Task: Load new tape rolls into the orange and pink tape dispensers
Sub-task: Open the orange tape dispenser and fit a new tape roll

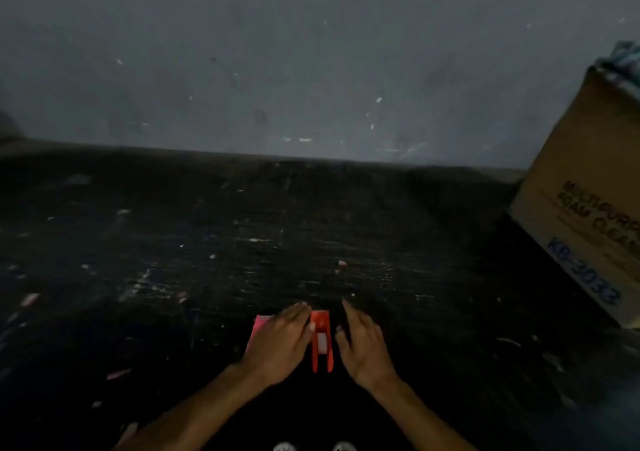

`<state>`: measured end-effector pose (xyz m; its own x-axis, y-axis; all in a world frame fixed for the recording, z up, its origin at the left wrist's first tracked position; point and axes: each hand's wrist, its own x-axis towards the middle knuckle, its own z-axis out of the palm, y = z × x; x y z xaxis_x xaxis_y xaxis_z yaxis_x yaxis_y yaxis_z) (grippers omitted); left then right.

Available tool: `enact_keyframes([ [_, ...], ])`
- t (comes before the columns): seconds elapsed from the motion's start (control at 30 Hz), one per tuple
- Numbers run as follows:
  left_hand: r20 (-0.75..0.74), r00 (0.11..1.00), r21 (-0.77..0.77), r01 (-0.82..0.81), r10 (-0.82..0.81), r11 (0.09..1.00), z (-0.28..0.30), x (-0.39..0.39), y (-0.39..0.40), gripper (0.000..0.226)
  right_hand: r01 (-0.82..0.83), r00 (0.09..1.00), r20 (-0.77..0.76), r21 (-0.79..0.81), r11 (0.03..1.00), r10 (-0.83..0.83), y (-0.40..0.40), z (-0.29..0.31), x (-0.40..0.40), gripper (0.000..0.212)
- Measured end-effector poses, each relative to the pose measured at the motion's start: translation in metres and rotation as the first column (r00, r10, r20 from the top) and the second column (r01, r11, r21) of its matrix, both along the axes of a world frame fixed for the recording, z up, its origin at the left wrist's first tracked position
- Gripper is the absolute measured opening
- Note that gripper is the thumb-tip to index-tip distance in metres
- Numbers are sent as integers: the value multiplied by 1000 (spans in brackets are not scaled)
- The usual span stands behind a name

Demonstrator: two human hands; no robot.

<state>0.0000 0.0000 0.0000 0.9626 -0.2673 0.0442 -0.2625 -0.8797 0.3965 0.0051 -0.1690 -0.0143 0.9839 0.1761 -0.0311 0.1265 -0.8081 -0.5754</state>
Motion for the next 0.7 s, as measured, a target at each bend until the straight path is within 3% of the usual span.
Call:
enact_keyframes([
  [0.13, -301, 947, -254, -193, 112, 948, -19, 1, -20, 33, 228, 964, -195, 273, 935, -178, 12, -13, -1, 23],
  [0.2, -423, 885, -322, -346, 193, 881, -24, 1, -30, 36, 237, 958, -232, 319, 917, -167, 18, -20, -5, 25],
  [0.3, -434, 856, -372, -453, 280, 810, -29, 3, -34, 34, 291, 947, -249, 406, 866, -201, 23, -26, -12, 19],
  [0.4, -474, 832, -517, -529, 289, 673, -28, -3, -38, 26, 398, 913, -345, 627, 669, -220, 25, -19, -17, 7],
  [0.5, -524, 812, -647, -576, 259, 499, -18, -8, -37, 21, 391, 916, -377, 759, 520, -139, 19, -8, -18, 11],
  [0.7, -475, 840, -737, -543, 263, 404, 7, -15, -18, 18, 382, 922, -357, 779, 497, -148, 10, -4, -10, 23],
])
